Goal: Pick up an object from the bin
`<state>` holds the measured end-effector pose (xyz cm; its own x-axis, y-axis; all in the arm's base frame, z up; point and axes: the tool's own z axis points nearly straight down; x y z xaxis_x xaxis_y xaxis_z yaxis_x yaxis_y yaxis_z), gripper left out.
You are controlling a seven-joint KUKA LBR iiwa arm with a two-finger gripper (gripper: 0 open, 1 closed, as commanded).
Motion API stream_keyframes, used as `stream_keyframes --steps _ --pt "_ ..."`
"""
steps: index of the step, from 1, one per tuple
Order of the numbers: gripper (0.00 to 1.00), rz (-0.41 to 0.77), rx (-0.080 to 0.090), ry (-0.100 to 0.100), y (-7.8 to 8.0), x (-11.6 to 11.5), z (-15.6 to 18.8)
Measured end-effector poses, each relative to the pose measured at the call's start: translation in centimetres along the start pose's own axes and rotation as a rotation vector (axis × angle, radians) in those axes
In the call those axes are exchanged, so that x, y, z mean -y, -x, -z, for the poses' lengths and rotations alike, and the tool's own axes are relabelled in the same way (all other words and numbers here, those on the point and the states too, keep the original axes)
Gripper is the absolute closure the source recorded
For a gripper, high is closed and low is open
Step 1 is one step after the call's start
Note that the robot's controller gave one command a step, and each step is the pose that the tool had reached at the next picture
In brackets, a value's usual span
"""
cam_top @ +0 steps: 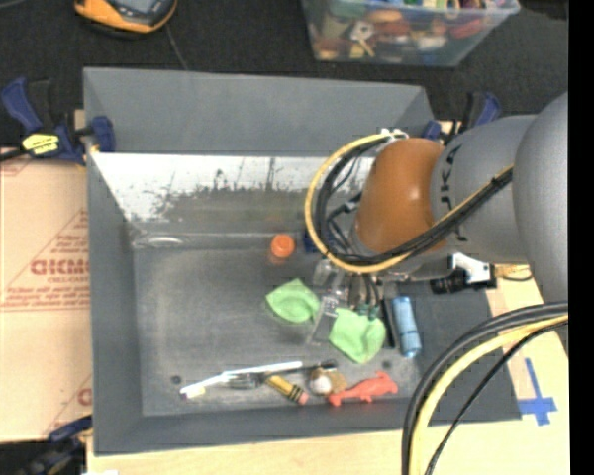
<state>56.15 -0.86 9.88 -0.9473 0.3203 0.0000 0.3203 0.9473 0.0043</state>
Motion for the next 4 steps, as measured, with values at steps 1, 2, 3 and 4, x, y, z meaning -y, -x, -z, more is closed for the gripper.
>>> stream_keyframes --steps 1,2,3,4 --pt "0.0 -0.279 0.021 0.01 1.1 0.0 -2.9" --pt "1.0 -0.26 0.012 0.004 0.8 -0.7 -2.7" --pt "1.0 -0.26 0.012 0.003 0.8 -0.7 -2.7" --pt "1.0 -0.257 -0.002 -0.001 0.4 -0.6 -0.7"
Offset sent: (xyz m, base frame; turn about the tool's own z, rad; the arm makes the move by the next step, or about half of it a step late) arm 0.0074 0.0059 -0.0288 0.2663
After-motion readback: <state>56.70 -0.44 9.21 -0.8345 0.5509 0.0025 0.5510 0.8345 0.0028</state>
